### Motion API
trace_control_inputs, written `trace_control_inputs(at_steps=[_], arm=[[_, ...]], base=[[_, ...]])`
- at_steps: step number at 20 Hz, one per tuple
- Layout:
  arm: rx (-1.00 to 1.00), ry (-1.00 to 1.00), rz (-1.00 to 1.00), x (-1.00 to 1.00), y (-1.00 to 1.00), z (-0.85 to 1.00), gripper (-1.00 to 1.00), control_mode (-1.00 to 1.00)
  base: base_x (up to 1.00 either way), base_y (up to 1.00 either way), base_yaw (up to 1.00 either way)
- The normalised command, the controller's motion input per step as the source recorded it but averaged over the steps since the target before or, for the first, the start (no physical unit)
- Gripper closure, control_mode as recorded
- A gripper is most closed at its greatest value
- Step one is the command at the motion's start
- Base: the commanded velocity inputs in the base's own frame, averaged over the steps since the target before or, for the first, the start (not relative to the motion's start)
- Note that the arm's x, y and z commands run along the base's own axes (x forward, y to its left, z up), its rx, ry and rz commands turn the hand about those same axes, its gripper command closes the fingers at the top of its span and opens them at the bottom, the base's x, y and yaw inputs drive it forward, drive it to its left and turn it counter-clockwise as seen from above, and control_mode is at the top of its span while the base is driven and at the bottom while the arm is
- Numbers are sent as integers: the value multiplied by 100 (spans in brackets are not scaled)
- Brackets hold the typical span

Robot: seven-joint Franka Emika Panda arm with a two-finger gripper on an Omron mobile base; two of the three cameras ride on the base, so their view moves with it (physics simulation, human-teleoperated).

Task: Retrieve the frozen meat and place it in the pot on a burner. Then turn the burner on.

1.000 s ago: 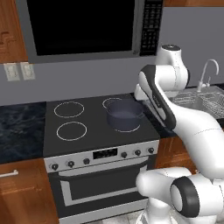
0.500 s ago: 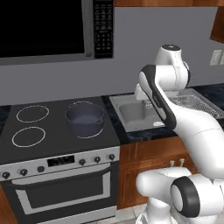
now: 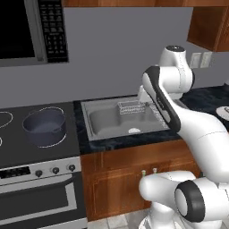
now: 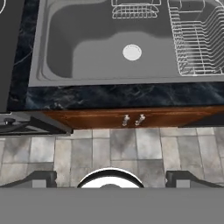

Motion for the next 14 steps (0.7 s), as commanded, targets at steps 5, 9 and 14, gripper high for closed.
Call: trace_control_inputs(at_steps=[5, 9, 14], arm=[[0, 0, 0, 0, 0, 0, -100, 100], [0, 0, 0, 0, 0, 0, -100, 100], [0, 0, 0, 0, 0, 0, -100, 100]], base=[[2, -61, 0], [5, -64, 0], [12, -72, 1]])
